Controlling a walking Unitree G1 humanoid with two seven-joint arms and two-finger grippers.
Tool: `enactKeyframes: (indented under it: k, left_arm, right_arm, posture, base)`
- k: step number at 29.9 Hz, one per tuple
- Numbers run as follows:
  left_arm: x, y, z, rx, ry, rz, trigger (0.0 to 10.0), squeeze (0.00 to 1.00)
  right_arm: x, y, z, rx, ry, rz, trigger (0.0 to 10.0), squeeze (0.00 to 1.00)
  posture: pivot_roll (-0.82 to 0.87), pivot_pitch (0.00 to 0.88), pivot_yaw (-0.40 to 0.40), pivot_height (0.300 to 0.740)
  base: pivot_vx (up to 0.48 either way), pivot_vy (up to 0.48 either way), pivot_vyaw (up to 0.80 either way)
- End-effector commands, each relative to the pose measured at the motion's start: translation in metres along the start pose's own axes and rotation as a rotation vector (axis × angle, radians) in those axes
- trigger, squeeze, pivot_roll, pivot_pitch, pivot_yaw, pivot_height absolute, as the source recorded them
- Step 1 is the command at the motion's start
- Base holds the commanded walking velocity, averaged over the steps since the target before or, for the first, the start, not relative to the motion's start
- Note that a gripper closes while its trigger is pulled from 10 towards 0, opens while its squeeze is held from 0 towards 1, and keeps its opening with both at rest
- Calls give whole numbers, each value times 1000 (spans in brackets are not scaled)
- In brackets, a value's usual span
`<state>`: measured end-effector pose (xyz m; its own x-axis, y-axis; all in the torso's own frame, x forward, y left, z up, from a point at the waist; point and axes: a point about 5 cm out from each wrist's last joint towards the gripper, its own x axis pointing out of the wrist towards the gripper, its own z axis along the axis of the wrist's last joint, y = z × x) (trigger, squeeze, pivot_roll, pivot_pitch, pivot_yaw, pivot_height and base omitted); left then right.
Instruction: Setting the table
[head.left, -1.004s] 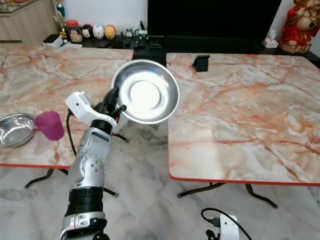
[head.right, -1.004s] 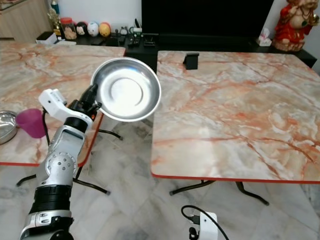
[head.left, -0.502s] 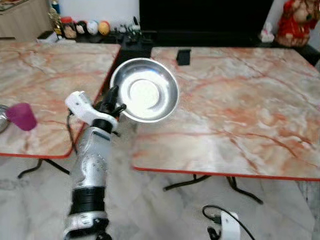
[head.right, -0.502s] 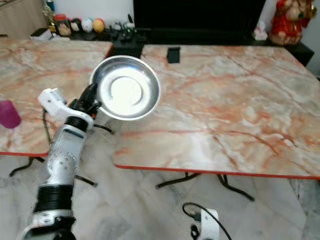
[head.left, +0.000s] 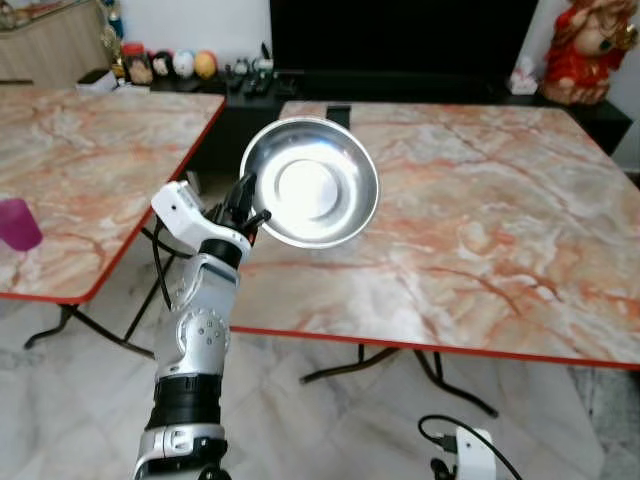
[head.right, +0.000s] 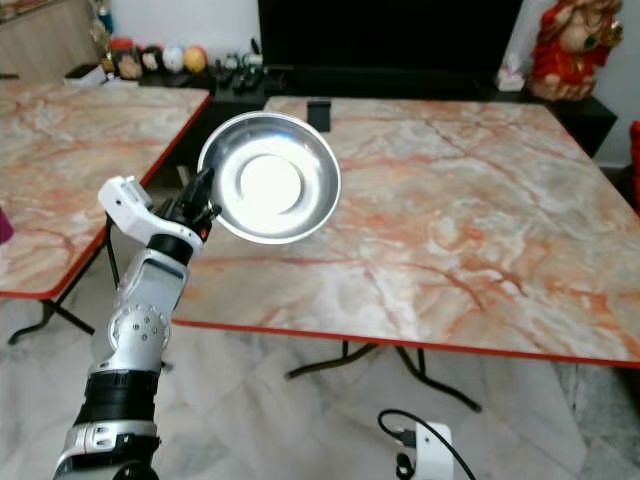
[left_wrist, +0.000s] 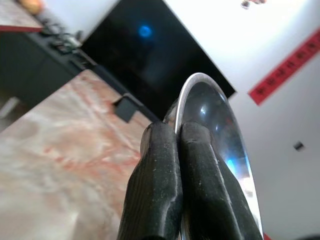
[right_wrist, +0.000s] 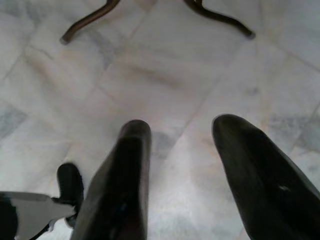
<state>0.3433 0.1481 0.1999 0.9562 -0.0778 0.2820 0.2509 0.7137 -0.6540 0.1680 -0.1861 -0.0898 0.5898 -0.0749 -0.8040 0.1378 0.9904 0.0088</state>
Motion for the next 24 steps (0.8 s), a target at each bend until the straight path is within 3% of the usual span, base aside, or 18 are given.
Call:
enactKeyframes:
  k: [1, 24]
  left_arm:
    - [1, -3, 3, -5, -11, -13, 10000, 0]
    - [-3, -3, -4, -14, 7, -12, 10000, 0]
  right_arm:
    - [0, 1, -2, 0, 9, 2, 10000, 0]
    - [-1, -3, -5, -2, 12, -3, 10000, 0]
  posture:
    - [60, 0, -31, 740]
    - [47, 0, -30, 740]
  base:
    - [0, -311, 0]
    - [0, -309, 0]
